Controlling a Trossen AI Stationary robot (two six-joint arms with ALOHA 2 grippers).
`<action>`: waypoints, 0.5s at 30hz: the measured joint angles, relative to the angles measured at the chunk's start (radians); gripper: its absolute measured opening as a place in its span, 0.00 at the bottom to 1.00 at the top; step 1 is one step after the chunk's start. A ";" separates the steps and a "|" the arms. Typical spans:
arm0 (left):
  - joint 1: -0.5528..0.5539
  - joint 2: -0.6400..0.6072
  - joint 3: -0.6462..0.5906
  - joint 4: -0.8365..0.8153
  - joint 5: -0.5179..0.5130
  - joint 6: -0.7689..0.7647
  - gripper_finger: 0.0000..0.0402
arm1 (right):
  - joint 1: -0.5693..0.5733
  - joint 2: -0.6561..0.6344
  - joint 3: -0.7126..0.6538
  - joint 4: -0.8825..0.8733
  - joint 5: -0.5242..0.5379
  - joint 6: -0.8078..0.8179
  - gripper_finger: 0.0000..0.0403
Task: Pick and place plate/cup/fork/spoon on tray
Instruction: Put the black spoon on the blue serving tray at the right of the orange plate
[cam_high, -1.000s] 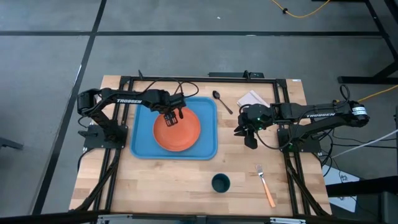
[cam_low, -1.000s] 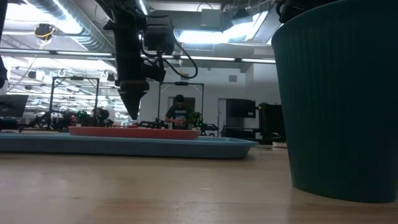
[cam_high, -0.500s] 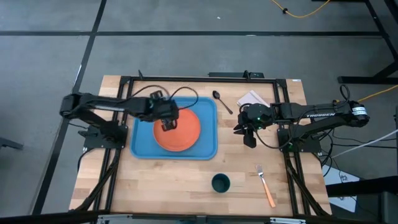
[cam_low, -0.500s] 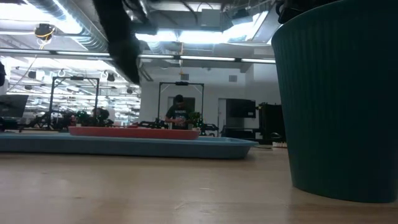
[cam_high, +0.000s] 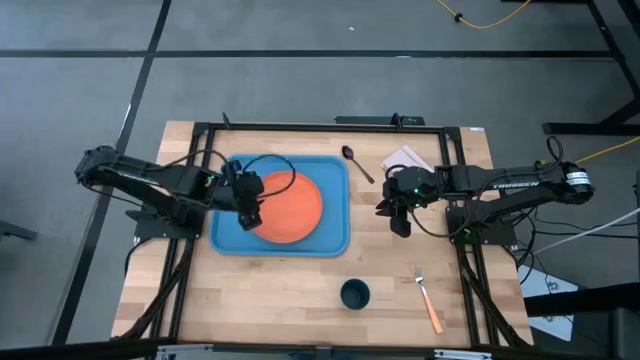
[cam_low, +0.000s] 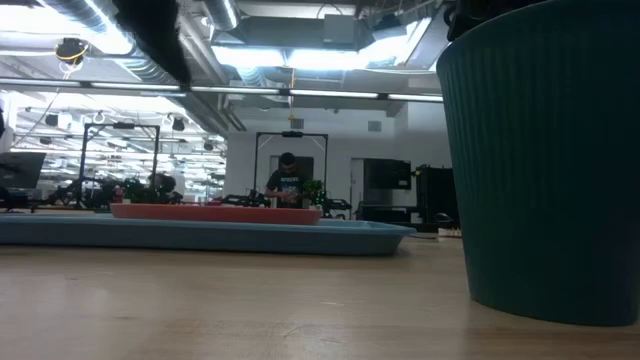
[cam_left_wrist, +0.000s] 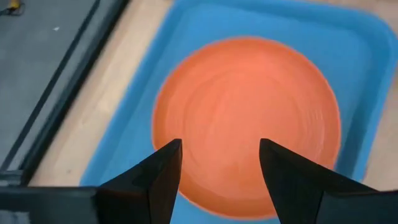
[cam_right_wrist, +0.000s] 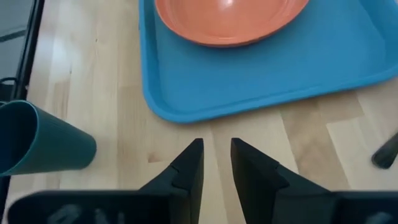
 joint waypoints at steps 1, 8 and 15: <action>-0.012 0.000 -0.019 0.001 0.003 -0.004 0.52 | 0.000 0.000 0.000 -0.002 -0.001 0.007 0.21; -0.092 -0.090 -0.240 0.177 -0.128 -0.139 0.52 | 0.000 0.000 0.000 -0.002 -0.001 -0.071 0.21; -0.128 -0.276 -0.492 0.511 -0.103 -0.066 0.52 | 0.000 0.000 0.000 -0.001 0.000 -0.100 0.21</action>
